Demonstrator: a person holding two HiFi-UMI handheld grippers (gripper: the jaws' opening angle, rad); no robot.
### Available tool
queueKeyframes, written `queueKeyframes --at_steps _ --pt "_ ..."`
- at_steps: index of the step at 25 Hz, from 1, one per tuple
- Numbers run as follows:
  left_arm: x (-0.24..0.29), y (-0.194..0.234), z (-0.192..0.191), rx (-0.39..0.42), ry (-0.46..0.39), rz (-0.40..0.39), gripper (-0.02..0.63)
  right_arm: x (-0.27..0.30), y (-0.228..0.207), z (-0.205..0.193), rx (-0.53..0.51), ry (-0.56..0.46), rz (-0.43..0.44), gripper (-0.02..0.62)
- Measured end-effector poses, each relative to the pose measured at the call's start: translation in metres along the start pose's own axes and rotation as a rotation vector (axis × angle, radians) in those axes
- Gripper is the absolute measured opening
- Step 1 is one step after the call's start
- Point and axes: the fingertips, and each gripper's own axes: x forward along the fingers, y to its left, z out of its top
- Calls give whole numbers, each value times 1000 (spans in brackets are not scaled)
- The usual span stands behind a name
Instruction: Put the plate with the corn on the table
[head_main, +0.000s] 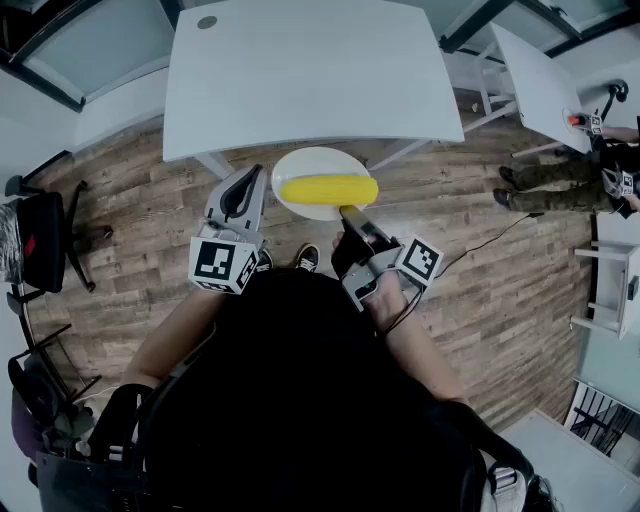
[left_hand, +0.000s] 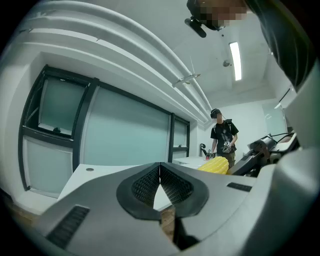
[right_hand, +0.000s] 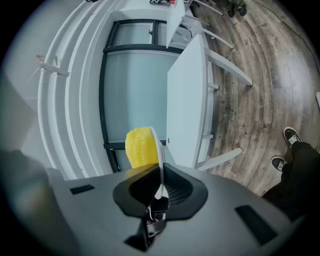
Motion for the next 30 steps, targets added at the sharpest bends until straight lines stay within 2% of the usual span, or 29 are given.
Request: queueKeyframes --at_steps 5,12,18,26,30 --pt "-1 -3 -1 9 -4 4 6 1 -3 2 -4 7 6 21" --pt "4 -16 -5 11 -26 36 6 2 -5 13 -63 58 10 21" --pt "48 -24 -5 8 1 69 6 11 -2 61 -35 78 -6 21" --pt "92 26 -19 13 35 110 6 65 -6 87 0 79 -32 21" --pt "134 58 -15 15 15 88 6 106 1 112 -5 66 -39 21"
